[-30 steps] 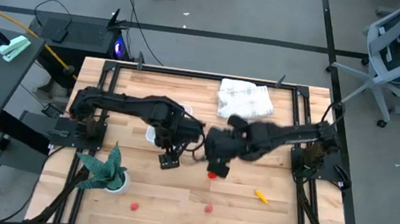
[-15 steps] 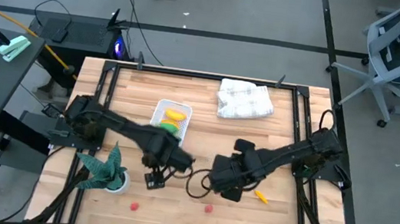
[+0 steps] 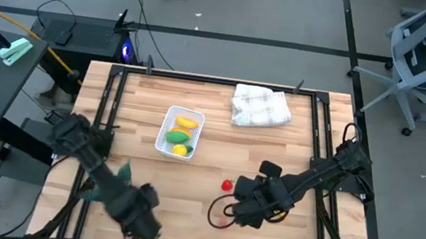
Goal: Pick and placing Produce into tupperware
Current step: Put the top strawberry into the white basket
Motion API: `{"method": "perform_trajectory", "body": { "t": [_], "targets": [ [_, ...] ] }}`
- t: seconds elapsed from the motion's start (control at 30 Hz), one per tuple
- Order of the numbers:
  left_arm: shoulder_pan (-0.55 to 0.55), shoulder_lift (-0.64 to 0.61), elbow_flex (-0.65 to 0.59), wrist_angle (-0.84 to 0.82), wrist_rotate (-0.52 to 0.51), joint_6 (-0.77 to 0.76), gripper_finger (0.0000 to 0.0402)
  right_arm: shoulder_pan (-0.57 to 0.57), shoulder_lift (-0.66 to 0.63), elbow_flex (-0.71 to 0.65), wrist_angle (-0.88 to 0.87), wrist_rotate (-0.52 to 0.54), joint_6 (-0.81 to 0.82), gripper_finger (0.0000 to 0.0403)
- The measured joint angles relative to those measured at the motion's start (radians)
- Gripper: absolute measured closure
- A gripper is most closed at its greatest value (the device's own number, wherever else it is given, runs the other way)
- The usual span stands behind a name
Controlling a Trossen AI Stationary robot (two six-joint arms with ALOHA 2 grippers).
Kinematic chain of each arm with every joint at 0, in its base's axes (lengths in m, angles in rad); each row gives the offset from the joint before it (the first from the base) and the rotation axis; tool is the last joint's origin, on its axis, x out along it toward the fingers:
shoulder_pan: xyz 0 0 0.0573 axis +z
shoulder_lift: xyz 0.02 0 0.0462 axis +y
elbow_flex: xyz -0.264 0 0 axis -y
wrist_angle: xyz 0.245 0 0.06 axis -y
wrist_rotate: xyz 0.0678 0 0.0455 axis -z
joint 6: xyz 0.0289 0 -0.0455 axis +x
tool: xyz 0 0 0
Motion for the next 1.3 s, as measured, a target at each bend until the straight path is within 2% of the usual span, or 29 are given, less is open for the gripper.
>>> {"method": "perform_trajectory", "body": {
  "t": [0.27,0.5,0.6,0.8,0.97,1.1,1.3],
  "targets": [
    [-0.124,0.000,0.000,0.000,-0.001,-0.260,0.0109,-0.040,0.000,0.000,0.078,0.003,-0.298,0.0274],
    [-0.153,0.000,0.000,0.003,-0.001,-0.372,0.0109,-0.150,0.000,0.000,0.085,0.002,-0.322,0.0275],
    [-0.151,0.000,0.000,0.032,-0.029,-0.413,0.0109,-0.181,-0.001,-0.019,0.126,-0.034,-0.369,0.0278],
    [-0.120,0.000,0.000,0.121,-0.180,-0.389,0.0109,-0.186,-0.001,-0.192,0.251,-0.106,-0.589,0.0284],
    [-0.076,0.000,0.000,0.130,-0.193,-0.359,0.0109,-0.187,0.002,-0.333,0.282,-0.102,-0.659,0.0285],
    [-0.045,0.000,0.000,0.130,-0.192,-0.359,0.0109,-0.187,0.001,-0.355,0.277,-0.043,-0.661,0.0285],
    [-0.006,0.000,0.000,0.130,-0.193,-0.359,0.0109,-0.187,0.001,-0.349,0.315,-0.039,-0.664,0.0286]
  ]
}}
